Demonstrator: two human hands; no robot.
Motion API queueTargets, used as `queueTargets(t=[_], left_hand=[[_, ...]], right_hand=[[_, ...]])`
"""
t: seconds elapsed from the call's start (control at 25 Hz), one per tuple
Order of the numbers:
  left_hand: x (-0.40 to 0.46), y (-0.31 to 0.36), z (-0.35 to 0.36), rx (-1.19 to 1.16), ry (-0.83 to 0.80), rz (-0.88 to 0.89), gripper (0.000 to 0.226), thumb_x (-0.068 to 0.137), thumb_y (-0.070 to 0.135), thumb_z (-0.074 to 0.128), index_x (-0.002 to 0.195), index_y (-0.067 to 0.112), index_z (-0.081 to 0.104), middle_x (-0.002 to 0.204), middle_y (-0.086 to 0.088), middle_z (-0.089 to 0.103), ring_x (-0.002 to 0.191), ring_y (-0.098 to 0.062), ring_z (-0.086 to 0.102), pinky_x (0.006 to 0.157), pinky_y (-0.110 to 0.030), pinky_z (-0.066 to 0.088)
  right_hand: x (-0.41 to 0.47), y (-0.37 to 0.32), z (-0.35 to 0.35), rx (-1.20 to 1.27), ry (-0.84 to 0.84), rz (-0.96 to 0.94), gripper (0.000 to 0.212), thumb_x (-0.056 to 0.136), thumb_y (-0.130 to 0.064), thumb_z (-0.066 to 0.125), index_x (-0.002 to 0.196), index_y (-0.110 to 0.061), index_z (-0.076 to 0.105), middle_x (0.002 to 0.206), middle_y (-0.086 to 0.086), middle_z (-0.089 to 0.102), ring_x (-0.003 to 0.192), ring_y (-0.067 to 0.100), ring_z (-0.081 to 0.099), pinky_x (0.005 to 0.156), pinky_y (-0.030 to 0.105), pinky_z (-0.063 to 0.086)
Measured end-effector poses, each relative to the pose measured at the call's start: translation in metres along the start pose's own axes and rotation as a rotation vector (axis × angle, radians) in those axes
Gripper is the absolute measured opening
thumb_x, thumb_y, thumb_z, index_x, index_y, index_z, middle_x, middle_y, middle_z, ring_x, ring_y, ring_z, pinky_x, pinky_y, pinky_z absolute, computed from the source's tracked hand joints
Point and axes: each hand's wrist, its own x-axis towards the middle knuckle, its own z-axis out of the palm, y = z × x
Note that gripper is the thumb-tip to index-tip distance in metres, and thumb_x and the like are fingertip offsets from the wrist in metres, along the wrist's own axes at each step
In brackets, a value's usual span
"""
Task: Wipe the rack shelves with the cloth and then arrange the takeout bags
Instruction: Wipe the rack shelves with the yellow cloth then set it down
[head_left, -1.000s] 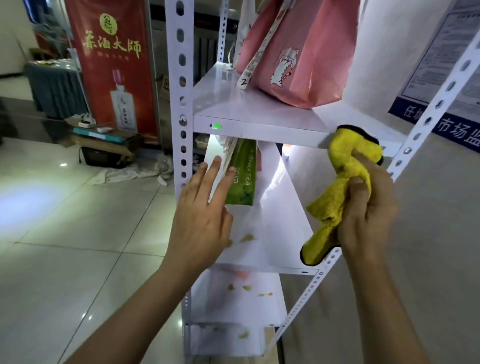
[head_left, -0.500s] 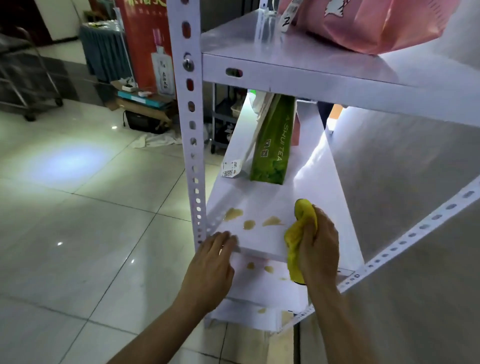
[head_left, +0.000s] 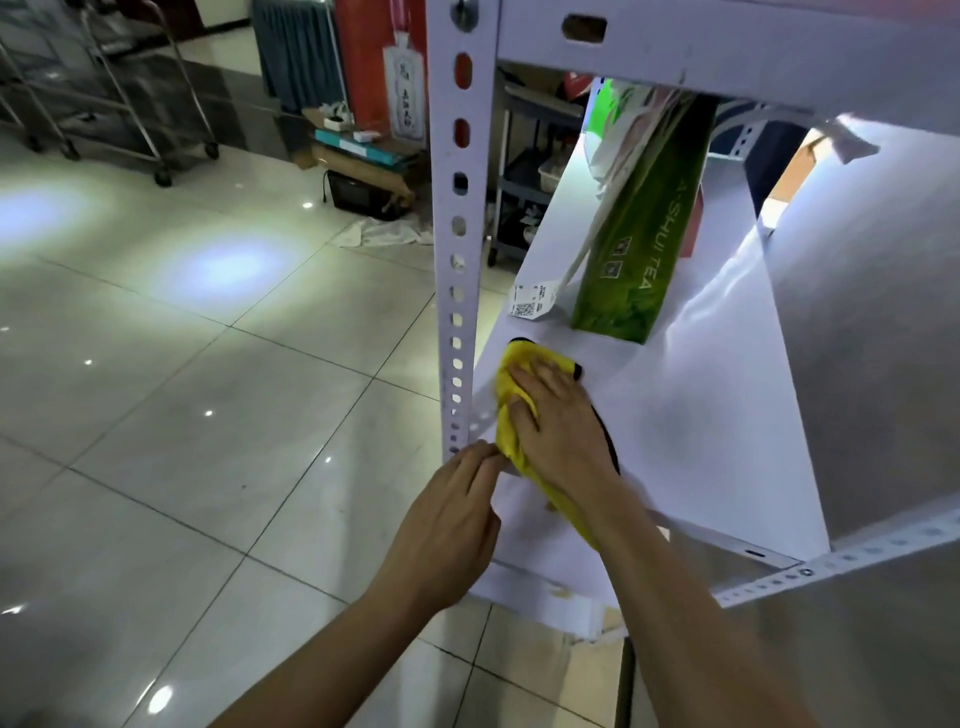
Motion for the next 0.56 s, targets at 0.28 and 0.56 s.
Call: queueTargets(t=[0.28,0.56], left_hand=[[-0.002,0.005,0.004,-0.022,0.014,-0.122,0.021,0.083,-0.007,0.051,0.099,0.005,0.056,0.121,-0.013,0.057,0.068,-0.03,0.052,0.059,-0.028,0.034],[-0.002,0.003,0.002,-0.025,0.07,-0.076,0.022,0.077,-0.009,0.053,0.095,0.005,0.056,0.107,-0.012,0.059,0.064,-0.018,0.034,0.059,-0.025,0.027]], right_hand=[[-0.019,-0.003,-0.004,0.049,-0.087,-0.16,0.044,0.104,-0.022,0.044,0.147,-0.017,0.049,0.159,0.003,0.038,0.149,0.017,0.029,0.123,0.035,0.018],[0.01,-0.006,-0.006,0.029,-0.074,-0.046,0.044,0.106,-0.023,0.042,0.15,-0.017,0.045,0.161,0.002,0.033,0.151,0.015,0.024,0.123,0.032,0.014]])
